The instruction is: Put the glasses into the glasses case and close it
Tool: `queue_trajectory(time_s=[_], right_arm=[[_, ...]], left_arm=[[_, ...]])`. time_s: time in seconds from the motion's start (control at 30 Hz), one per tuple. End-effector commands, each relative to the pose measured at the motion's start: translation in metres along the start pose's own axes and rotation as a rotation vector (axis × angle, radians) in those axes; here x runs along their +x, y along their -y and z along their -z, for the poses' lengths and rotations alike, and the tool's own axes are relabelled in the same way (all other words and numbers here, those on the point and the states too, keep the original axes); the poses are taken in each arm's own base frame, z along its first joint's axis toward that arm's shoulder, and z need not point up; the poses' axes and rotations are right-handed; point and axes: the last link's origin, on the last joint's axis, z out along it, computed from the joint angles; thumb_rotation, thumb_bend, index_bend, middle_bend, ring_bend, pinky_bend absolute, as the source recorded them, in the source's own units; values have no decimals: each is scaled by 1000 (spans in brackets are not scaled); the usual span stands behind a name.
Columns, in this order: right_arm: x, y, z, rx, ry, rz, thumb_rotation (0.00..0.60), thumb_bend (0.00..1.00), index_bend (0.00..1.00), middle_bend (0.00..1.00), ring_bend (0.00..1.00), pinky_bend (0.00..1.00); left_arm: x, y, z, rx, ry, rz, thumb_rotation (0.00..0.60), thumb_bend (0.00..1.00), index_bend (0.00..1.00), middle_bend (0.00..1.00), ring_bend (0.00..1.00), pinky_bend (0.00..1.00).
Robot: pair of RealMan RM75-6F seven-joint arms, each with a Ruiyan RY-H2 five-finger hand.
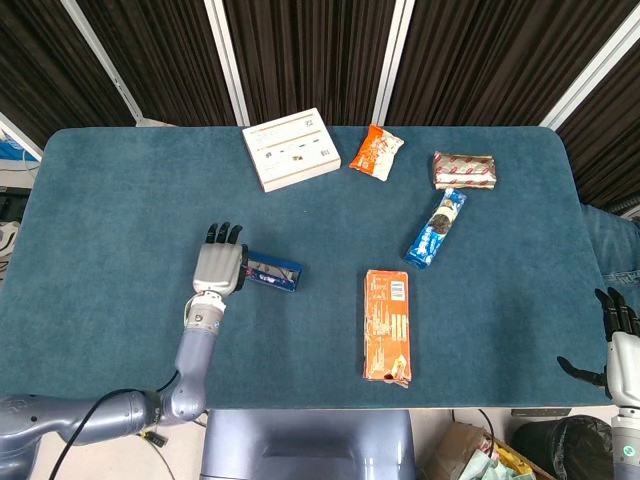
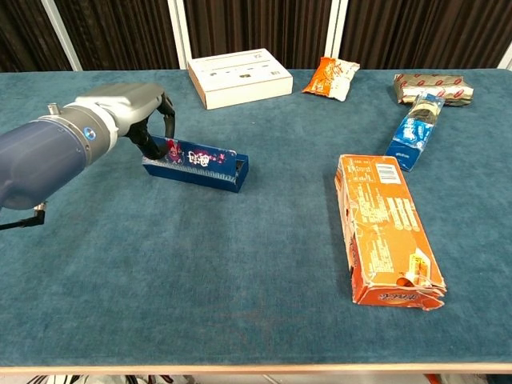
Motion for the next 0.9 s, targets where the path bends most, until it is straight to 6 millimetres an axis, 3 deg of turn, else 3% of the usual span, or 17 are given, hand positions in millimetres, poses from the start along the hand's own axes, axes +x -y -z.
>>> queue_trajectory(time_s=[0.03, 0.9], right_arm=[[0, 0, 0, -1, -1, 0, 600, 190, 77, 17, 121, 161], [0, 0, 0, 10, -5, 20, 600, 190, 76, 17, 121, 161]], left_arm=[[1, -2, -3, 3, 1, 3, 600, 457, 586, 120, 0, 10], [6, -13, -20, 38, 4, 47, 600, 457, 585, 119, 0, 37]])
